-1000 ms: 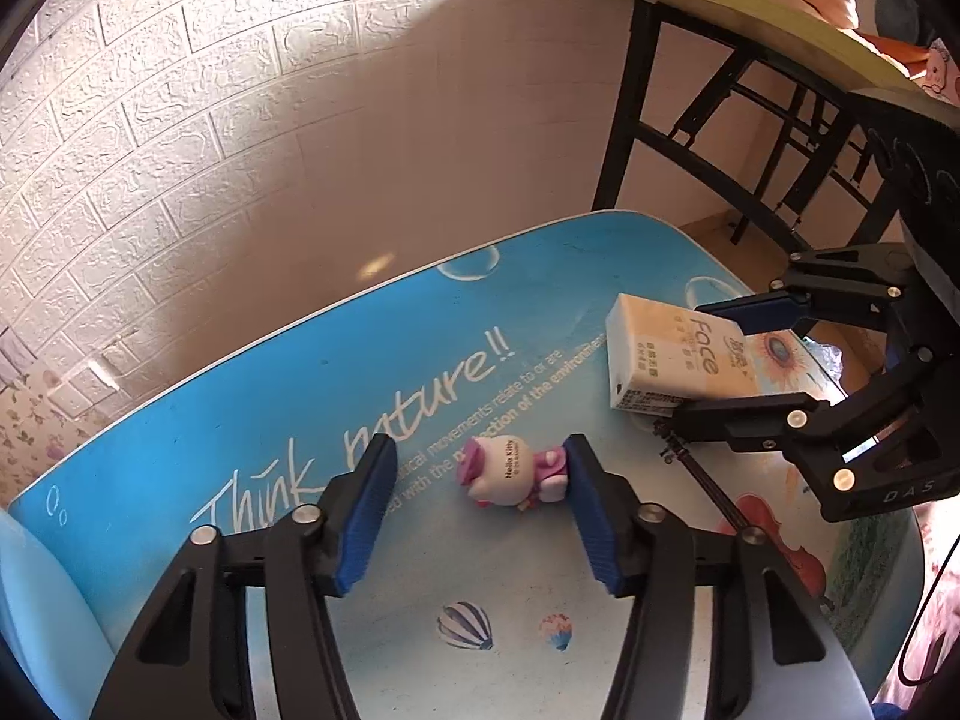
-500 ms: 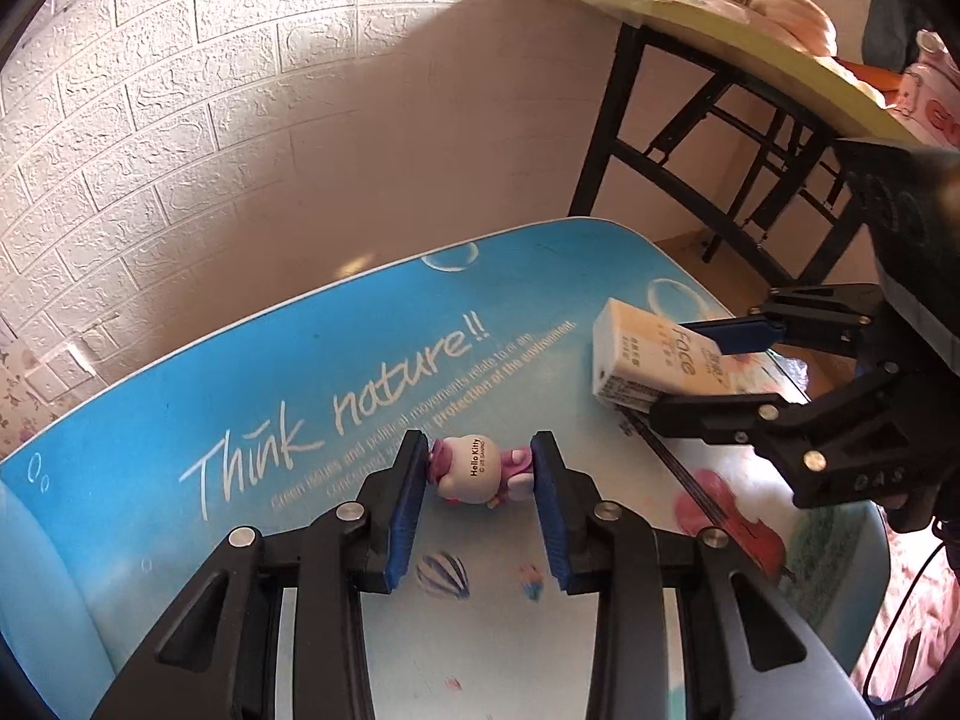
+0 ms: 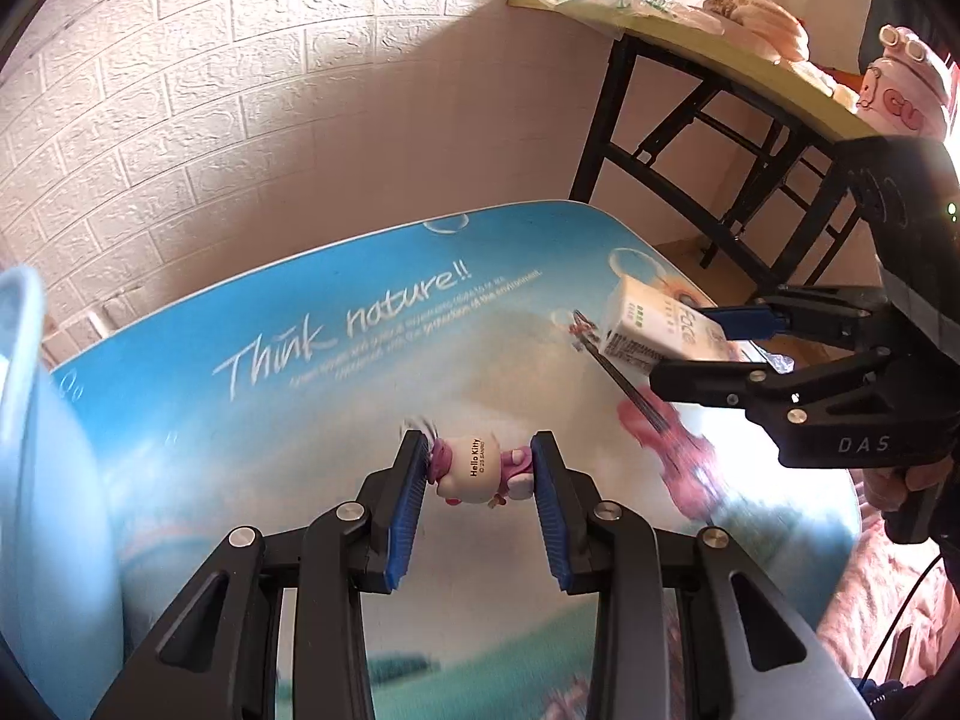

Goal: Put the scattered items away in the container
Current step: 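Carry the figurine and tissue pack over the blue basin with both grippers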

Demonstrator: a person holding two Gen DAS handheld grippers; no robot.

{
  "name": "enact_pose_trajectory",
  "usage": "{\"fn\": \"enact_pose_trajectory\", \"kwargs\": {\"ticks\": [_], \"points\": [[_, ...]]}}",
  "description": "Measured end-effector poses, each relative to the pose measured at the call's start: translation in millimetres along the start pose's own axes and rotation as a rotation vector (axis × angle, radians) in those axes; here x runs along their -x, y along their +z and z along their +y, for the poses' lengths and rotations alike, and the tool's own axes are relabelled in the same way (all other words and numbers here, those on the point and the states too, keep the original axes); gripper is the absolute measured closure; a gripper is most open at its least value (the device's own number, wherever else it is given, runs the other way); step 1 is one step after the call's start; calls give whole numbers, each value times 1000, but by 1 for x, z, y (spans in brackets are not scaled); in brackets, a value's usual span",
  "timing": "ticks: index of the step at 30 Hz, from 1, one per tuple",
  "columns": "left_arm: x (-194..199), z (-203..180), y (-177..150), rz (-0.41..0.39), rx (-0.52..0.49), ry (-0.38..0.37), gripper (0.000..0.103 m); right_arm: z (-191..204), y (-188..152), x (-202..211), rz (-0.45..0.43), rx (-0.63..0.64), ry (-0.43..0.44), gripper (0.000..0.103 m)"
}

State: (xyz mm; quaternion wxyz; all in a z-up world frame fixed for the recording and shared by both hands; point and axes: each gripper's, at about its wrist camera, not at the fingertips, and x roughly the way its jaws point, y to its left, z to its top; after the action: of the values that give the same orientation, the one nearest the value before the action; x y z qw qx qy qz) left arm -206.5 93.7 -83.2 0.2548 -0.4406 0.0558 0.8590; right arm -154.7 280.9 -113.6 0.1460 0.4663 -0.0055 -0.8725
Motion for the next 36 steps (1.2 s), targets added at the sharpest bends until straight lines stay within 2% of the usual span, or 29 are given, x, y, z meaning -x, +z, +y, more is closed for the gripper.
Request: {"fn": "enact_pose_trajectory", "kwargs": {"ticks": [9, 17, 24, 36], "points": [[41, -11, -21, -33, -15, 20, 70, 32, -30, 24, -3, -22, -17, 49], [75, -15, -32, -72, -24, 44, 70, 63, -41, 46, -16, -18, -42, 49], [105, -12, -35, -120, -19, 66, 70, 84, -34, 65, -52, -13, -64, 49], [151, 20, -35, -191, 2, 127, 70, 136, -3, 66, -78, 38, -67, 49]]}}
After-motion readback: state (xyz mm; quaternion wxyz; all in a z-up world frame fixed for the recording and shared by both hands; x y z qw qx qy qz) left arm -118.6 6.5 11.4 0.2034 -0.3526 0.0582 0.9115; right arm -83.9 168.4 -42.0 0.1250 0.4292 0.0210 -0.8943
